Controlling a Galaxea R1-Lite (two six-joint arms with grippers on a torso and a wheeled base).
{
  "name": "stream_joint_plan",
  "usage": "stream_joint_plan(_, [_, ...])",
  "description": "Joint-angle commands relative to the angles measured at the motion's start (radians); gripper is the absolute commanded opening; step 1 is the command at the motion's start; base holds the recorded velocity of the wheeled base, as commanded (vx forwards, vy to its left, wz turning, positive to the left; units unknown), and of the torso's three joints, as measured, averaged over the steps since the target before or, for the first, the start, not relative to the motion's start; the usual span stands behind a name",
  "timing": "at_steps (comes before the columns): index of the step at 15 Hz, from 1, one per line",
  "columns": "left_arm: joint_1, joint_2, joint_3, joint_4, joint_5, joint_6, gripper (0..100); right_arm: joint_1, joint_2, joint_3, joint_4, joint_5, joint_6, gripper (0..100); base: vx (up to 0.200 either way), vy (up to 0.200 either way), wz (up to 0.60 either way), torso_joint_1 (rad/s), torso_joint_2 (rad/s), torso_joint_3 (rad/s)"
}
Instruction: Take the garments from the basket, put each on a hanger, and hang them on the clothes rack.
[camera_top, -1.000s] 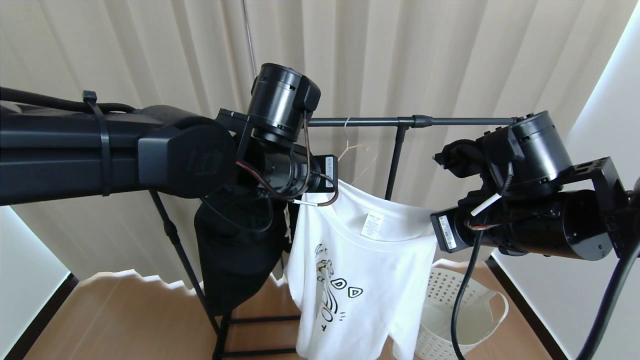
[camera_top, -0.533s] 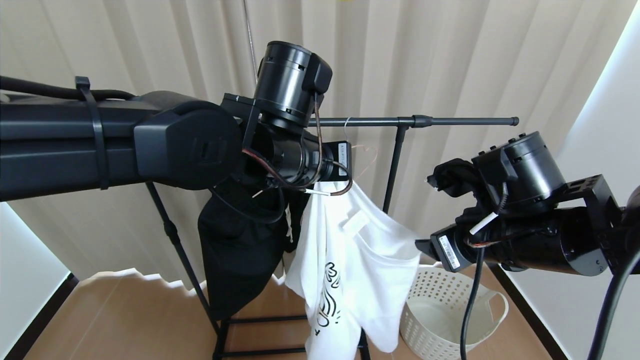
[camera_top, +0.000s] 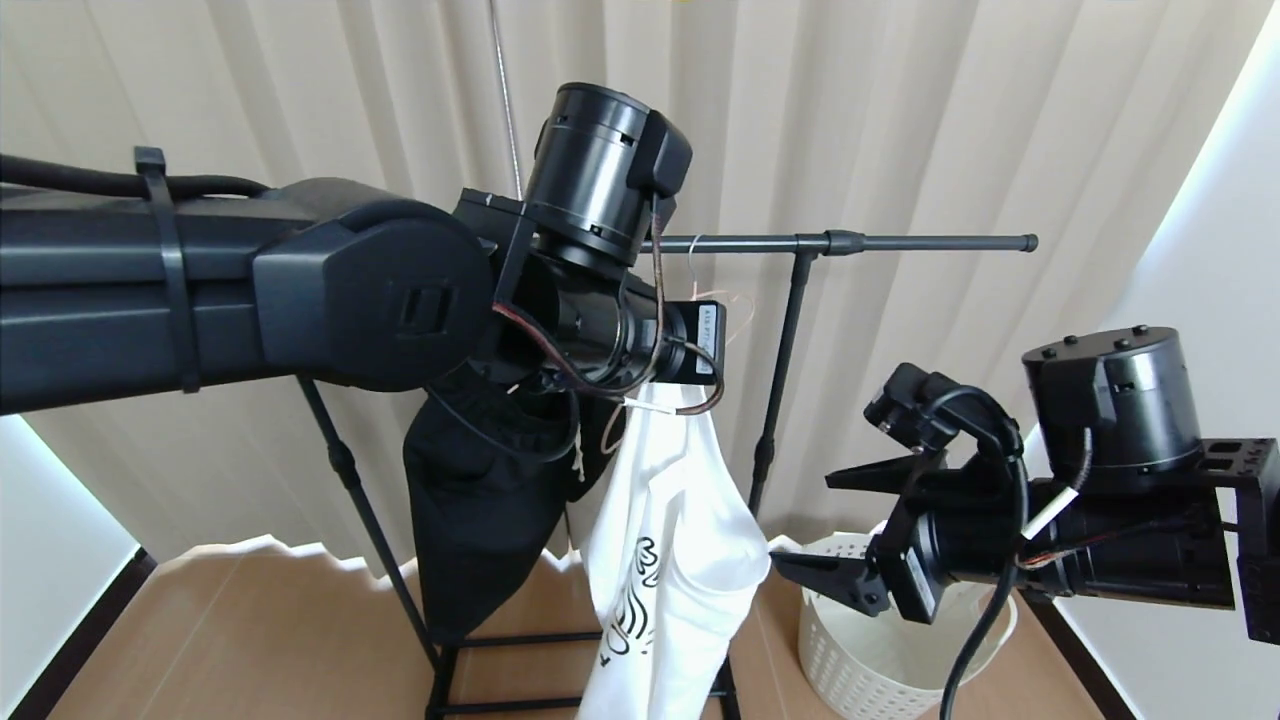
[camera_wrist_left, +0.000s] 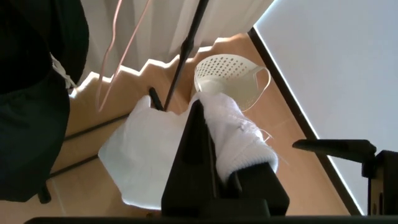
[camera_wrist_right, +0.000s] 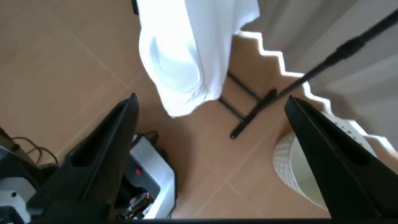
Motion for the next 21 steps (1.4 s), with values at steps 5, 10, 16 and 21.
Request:
stream_joint_plan(5, [-0.004,-0.054,0.074,-0.003,-0.03,0.067,0,-0.085,0.053,0.153,-0.261,0.145,-0.069,100,0.0,0.0,0.0,0.0,0.0,0.0])
stream_joint_plan(10, [-0.025,-0.051,0.072,-0.003,-0.03,0.07,0,-0.08,0.093,0.22,-0.402,0.223,-0.072,100,0.0,0.0,0.0,0.0,0.0,0.0])
stream_joint_plan(16, [-0.047,-0.054,0.075,-0.001,-0.03,0.072,0,-0.079,0.136,0.212,-0.414,0.237,-0.069,100,0.0,0.0,0.0,0.0,0.0,0.0])
stream_joint_plan(21, [-0.057,-0.054,0.077,-0.001,-0.03,0.072,0,-0.079,0.202,0.214,-0.471,0.231,-0.07,100,0.0,0.0,0.0,0.0,0.0,0.0])
